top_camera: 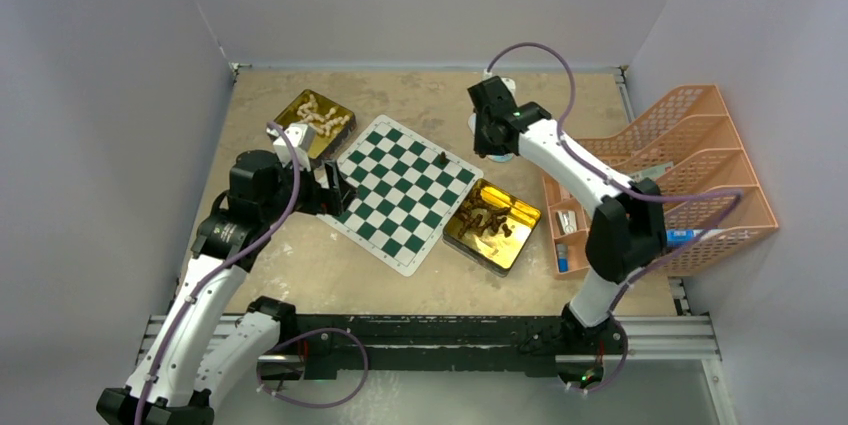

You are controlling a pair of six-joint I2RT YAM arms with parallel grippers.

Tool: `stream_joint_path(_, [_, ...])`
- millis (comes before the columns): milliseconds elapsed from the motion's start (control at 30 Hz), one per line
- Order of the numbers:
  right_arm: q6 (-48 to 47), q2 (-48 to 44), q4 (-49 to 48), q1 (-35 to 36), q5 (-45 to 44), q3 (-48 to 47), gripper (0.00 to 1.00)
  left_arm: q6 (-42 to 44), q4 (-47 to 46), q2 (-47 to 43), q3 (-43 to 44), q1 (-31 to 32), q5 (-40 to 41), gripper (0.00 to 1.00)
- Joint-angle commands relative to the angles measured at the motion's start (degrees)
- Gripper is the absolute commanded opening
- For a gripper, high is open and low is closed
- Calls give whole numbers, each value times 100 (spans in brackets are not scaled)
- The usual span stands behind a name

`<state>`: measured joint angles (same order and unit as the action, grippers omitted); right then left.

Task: Set up the chess pieces on the board
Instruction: Place the chess piece on the chessboard.

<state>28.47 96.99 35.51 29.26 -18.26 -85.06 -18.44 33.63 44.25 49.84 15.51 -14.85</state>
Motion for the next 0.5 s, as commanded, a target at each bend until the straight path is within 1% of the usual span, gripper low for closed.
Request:
stream_joint_path(0, [-296, 633, -101, 122, 85, -577, 14, -37, -155, -92, -10, 29, 2, 92])
stream_joint_path(233, [-427, 1675, -52, 298, 24, -1216, 14, -46, -146, -145, -10, 31, 70, 92])
stream_joint_path(467, [-351, 2078, 70, 301, -69, -1357, 15, -46, -148, -188, -5, 31, 53, 92])
